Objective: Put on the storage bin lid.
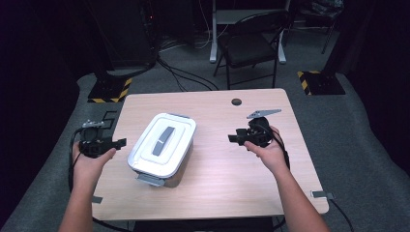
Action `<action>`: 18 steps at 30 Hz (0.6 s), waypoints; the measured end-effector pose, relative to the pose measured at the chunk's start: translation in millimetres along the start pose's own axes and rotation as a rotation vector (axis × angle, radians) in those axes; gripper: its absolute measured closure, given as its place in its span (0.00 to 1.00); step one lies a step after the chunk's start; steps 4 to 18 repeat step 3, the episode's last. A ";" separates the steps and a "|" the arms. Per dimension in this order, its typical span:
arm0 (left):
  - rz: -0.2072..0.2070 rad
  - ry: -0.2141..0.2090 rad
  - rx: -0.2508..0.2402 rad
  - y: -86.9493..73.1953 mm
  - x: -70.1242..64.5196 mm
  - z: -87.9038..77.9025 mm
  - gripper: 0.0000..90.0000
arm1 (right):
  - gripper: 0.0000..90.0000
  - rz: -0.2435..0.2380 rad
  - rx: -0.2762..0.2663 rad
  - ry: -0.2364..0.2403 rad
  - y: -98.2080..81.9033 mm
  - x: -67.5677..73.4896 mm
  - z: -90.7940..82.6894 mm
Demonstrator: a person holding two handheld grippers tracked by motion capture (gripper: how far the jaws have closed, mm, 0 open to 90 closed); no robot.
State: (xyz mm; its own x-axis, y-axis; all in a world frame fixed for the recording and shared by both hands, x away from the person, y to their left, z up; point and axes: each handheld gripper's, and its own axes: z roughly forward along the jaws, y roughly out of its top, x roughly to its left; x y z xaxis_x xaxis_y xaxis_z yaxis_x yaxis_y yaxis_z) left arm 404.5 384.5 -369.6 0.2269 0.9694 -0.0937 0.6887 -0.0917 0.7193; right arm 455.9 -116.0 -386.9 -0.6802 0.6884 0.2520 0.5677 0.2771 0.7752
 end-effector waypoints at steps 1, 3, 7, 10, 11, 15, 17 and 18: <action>-0.002 0.000 -0.004 -1.9 2.3 0.5 0.43 | 0.55 -0.004 -0.002 -0.004 -0.5 -0.4 -0.8; -0.004 -0.004 -0.008 -5.8 6.2 2.1 0.43 | 0.55 0.004 -0.001 -0.008 -1.2 -0.8 -2.1; -0.004 -0.004 -0.008 -5.8 6.2 2.1 0.43 | 0.55 0.004 -0.001 -0.008 -1.2 -0.8 -2.1; -0.004 -0.004 -0.008 -5.8 6.2 2.1 0.43 | 0.55 0.004 -0.001 -0.008 -1.2 -0.8 -2.1; -0.004 -0.004 -0.008 -5.8 6.2 2.1 0.43 | 0.55 0.004 -0.001 -0.008 -1.2 -0.8 -2.1; -0.004 -0.004 -0.008 -5.8 6.2 2.1 0.43 | 0.55 0.004 -0.001 -0.008 -1.2 -0.8 -2.1; -0.004 -0.004 -0.008 -5.8 6.2 2.1 0.43 | 0.55 0.004 -0.001 -0.008 -1.2 -0.8 -2.1; -0.004 -0.004 -0.008 -5.8 6.2 2.1 0.43 | 0.55 0.004 -0.001 -0.008 -1.2 -0.8 -2.1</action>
